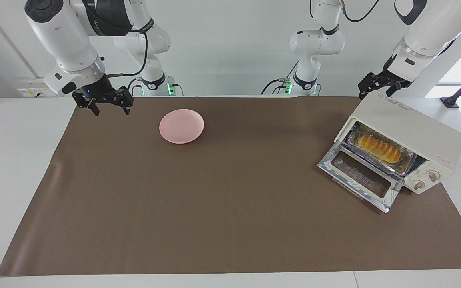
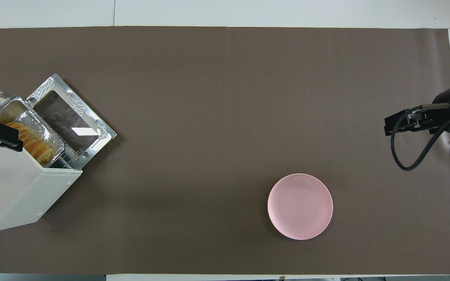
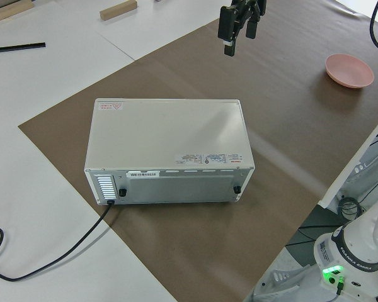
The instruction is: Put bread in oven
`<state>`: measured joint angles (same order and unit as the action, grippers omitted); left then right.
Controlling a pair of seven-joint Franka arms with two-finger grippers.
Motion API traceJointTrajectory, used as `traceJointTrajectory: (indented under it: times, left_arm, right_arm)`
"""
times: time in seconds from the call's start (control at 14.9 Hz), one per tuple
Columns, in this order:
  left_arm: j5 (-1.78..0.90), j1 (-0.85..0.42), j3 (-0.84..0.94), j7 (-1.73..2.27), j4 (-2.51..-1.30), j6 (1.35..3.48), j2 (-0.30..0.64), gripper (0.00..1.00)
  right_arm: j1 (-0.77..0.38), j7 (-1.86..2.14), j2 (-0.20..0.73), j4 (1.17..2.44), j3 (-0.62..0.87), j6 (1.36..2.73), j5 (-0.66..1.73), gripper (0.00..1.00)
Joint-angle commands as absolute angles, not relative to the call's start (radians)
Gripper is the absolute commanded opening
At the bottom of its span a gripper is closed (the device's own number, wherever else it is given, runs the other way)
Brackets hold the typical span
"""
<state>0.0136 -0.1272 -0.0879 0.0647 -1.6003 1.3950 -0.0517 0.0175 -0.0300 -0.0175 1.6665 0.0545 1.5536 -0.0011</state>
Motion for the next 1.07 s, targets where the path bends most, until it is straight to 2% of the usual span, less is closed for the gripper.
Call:
traceJointTrajectory:
  times: [0.0,0.81,1.01]
  left_arm:
    - [0.002,-0.138,-0.078,0.051,-1.628,1.416,-0.046,1.0]
    - [0.002,-0.133,-0.077,-0.034,-1.592,1.457,-0.031,1.0]
    - [-0.055,-0.126,-0.078,-0.037,-1.595,1.525,-0.031,1.0]
  right_arm:
    - [0.028,-0.038,-0.04,1.69,0.064,1.555,-0.014,1.0]
    - [0.028,-0.038,-0.04,1.69,0.064,1.555,-0.014,1.0]
    - [0.028,-0.038,-0.04,1.69,0.064,1.555,-0.014,1.0]
